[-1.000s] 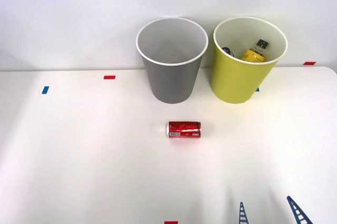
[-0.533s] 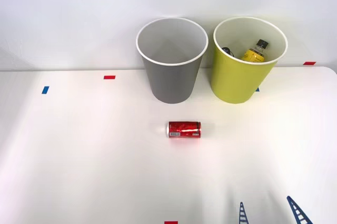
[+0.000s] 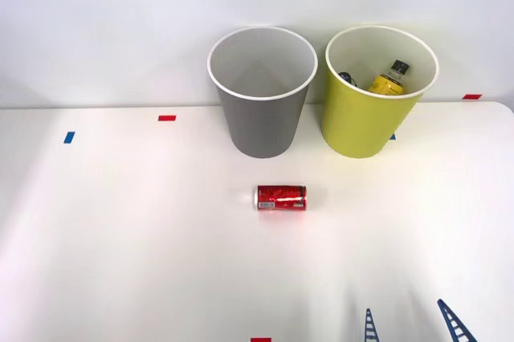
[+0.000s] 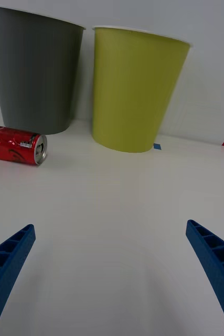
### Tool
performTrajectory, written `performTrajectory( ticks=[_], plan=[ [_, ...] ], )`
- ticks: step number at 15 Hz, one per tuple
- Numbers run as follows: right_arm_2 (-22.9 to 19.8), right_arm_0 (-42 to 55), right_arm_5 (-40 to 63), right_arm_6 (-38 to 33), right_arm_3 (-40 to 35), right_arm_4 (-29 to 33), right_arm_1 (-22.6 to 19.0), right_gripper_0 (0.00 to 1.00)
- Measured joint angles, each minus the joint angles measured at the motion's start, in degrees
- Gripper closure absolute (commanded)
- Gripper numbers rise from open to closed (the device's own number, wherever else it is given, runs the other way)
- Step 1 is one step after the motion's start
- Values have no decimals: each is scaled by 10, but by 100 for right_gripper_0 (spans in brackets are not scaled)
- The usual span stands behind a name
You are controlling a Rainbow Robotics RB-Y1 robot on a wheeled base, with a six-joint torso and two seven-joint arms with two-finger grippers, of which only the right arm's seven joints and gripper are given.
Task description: Put cans in the gray bin, plastic bottles in the light green bin
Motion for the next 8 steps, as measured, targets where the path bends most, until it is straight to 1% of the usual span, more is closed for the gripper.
performTrajectory(
  ticks=[8],
  plan=[
    [0,0,0,0,0,0,0,0]
  ],
)
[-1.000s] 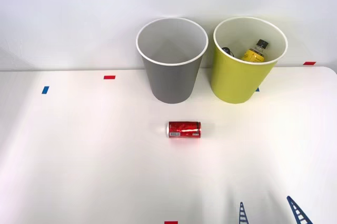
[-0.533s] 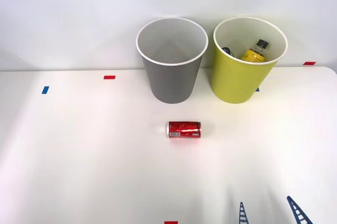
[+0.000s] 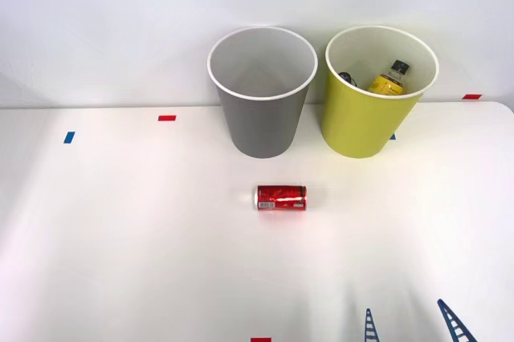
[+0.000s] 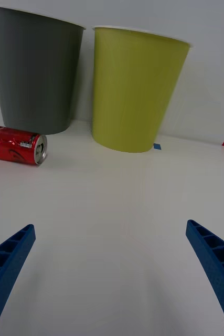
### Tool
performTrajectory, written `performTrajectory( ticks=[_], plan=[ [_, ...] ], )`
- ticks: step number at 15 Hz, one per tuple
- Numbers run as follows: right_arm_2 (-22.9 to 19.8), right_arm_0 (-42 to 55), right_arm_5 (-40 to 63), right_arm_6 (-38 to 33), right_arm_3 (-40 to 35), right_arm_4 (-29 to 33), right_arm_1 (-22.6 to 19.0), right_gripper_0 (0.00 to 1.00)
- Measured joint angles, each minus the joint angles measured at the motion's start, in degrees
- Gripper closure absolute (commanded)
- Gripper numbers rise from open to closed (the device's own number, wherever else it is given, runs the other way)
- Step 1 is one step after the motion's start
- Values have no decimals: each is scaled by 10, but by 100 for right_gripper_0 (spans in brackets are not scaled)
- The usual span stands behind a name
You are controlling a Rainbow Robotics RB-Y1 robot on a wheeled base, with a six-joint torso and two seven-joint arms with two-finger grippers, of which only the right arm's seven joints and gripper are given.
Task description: Put cans in the gray bin, plastic bottles in the light green bin
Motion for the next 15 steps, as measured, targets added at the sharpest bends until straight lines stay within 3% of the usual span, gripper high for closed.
performTrajectory(
  ticks=[8,15],
  plan=[
    [1,-9,5,-2,33,-6,2,0],
    [38,-43,-25,10,28,-93,-13,0]
  ],
)
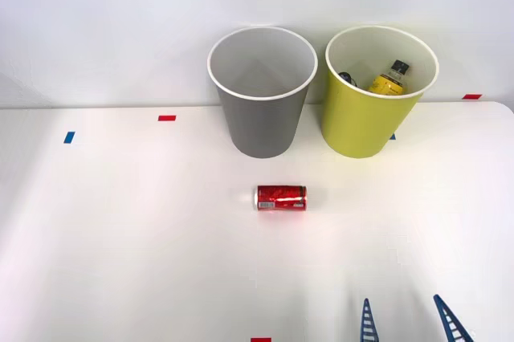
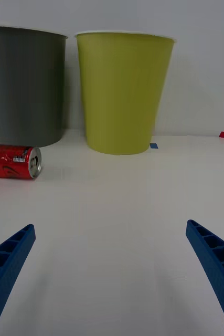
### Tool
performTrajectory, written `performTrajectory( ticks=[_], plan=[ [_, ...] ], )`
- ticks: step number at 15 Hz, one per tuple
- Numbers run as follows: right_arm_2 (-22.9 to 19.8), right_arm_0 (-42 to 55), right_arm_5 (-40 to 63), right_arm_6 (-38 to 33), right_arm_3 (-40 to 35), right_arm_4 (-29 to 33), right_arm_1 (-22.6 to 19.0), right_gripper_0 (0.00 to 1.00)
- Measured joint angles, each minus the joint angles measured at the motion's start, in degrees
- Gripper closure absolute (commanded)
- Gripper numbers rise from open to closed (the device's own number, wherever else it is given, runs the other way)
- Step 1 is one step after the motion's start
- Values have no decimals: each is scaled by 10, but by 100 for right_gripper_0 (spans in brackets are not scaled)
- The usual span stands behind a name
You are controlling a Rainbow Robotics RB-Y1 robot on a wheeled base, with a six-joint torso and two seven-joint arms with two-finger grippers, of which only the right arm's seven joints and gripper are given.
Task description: Put cans in the gray bin, plastic bottles in the light green bin
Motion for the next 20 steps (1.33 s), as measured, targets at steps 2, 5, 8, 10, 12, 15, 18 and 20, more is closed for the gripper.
performTrajectory(
  ticks=[2,5,8,10,12,15,18,20],
  plan=[
    [14,-15,14,3,-6,-55,-16,0],
    [22,-28,115,15,-85,-144,-60,0],
    [21,-41,196,39,-149,-224,-126,0],
    [23,-60,202,52,-153,-249,-159,0],
    [21,-74,225,62,-160,-263,-174,0],
    [-3,-97,326,74,-197,-308,-171,0],
    [-42,-121,404,81,-207,-317,-145,0],
    [-78,-128,477,83,-218,-314,-120,0]
  ],
)
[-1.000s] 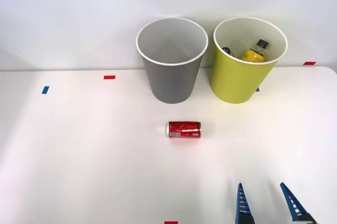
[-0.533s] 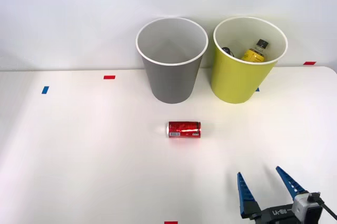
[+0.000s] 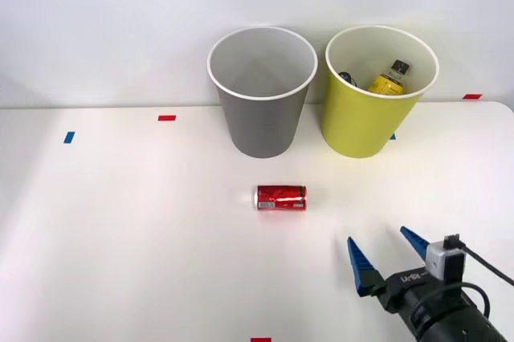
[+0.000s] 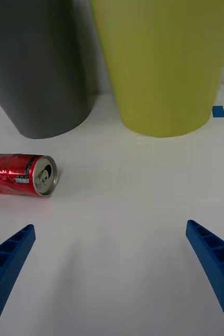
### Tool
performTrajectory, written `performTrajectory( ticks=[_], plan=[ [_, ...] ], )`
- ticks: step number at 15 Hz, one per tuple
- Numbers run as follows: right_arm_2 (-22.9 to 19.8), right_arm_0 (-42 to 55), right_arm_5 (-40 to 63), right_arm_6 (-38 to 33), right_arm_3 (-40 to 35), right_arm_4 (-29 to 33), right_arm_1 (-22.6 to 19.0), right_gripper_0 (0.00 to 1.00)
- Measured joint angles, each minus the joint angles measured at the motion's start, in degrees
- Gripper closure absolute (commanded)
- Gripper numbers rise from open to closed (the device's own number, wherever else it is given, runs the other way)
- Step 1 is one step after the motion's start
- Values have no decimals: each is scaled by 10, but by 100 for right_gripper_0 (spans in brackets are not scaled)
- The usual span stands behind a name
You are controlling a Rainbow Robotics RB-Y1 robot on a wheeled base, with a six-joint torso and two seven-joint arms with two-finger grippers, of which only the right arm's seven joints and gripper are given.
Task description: Put cans in the gray bin, plastic bottles in the light green bin
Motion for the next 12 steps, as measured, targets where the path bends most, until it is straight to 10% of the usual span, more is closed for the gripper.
performTrajectory(
  ticks=[5,12],
  plan=[
    [-85,-16,202,-45,-54,23,65,0],
    [-38,-49,209,-393,-61,255,3,0]
  ],
)
